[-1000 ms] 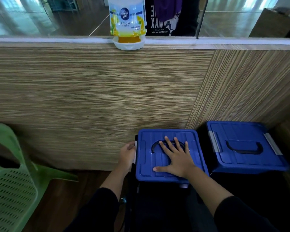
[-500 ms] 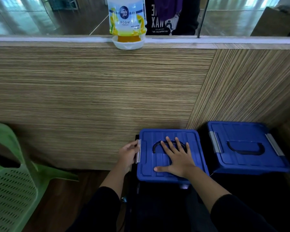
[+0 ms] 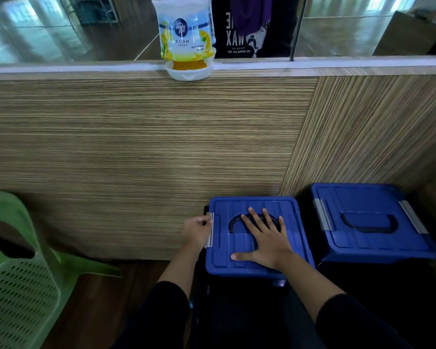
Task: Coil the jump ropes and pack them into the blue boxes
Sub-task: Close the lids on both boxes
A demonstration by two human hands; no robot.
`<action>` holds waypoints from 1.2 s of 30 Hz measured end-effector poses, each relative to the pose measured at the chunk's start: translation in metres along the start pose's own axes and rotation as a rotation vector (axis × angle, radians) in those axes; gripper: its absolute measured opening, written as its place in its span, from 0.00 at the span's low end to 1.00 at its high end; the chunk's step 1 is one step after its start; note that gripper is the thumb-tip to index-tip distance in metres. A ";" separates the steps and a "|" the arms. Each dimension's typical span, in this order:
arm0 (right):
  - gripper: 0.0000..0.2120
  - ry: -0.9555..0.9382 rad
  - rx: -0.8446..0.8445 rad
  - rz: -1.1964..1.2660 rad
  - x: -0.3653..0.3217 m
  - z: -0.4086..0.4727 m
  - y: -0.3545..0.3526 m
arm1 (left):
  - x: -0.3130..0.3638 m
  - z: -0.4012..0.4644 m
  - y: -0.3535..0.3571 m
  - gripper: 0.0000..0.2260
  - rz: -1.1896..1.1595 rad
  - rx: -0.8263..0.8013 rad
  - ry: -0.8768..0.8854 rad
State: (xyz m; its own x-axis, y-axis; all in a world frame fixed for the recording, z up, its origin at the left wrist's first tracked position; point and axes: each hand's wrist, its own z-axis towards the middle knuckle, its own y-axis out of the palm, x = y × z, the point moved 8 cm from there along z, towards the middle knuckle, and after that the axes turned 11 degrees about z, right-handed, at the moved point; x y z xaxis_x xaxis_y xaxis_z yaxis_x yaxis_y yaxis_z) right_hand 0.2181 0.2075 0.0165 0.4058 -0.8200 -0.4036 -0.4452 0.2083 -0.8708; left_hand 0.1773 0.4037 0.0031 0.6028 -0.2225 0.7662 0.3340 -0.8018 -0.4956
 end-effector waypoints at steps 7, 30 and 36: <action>0.55 -0.046 0.003 0.058 0.001 -0.002 -0.003 | 0.016 -0.022 0.000 0.12 0.086 0.142 0.080; 0.43 0.461 0.468 0.811 0.107 -0.066 -0.051 | 0.060 -0.076 0.135 0.24 1.125 -0.039 0.614; 0.26 0.420 0.423 0.744 0.101 -0.065 -0.047 | 0.059 -0.077 0.138 0.30 1.118 -0.045 0.632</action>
State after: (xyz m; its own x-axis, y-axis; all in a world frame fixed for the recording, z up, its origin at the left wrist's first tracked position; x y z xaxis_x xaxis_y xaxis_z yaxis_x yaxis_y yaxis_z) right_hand 0.2275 0.0805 0.0351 -0.2218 -0.5071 -0.8328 -0.1145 0.8618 -0.4942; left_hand 0.2033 0.2374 0.0110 0.0869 -0.9961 0.0114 -0.1603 -0.0252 -0.9867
